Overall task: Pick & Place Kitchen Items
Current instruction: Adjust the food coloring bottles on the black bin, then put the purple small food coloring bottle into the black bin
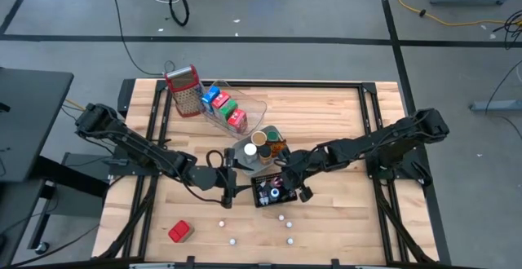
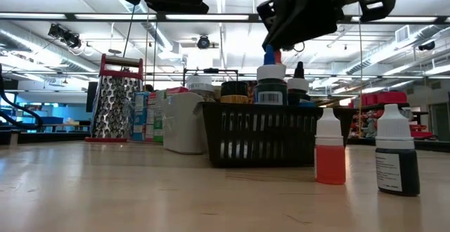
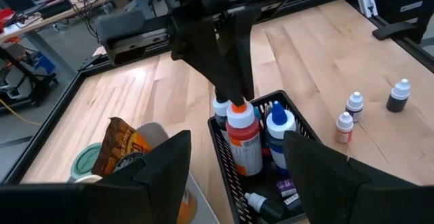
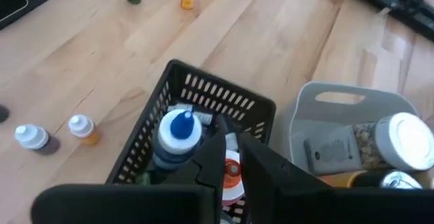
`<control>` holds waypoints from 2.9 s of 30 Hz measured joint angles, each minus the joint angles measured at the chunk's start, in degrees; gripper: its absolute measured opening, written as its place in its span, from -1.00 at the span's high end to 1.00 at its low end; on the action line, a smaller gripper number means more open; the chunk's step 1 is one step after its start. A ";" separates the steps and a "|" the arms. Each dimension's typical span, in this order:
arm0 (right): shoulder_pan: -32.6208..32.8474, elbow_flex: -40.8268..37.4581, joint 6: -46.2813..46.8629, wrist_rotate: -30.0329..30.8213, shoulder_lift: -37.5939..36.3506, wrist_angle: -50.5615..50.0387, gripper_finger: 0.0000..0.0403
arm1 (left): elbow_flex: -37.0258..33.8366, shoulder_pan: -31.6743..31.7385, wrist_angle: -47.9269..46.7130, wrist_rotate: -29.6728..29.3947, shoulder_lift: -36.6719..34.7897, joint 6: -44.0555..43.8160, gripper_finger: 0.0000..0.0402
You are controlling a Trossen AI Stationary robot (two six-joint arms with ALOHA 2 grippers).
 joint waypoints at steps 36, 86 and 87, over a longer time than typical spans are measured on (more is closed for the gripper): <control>9.46 -0.07 5.90 -4.72 -1.92 12.63 0.22 | 0.00 0.00 -0.04 1.92 0.00 -1.46 -0.22; 18.14 -15.72 24.25 -1.45 15.48 48.99 0.57 | 0.00 0.00 1.38 1.88 0.00 -8.22 -0.22; 18.18 -15.72 24.21 -1.45 14.38 48.78 0.55 | 0.00 0.00 1.38 1.88 0.00 -8.22 -0.22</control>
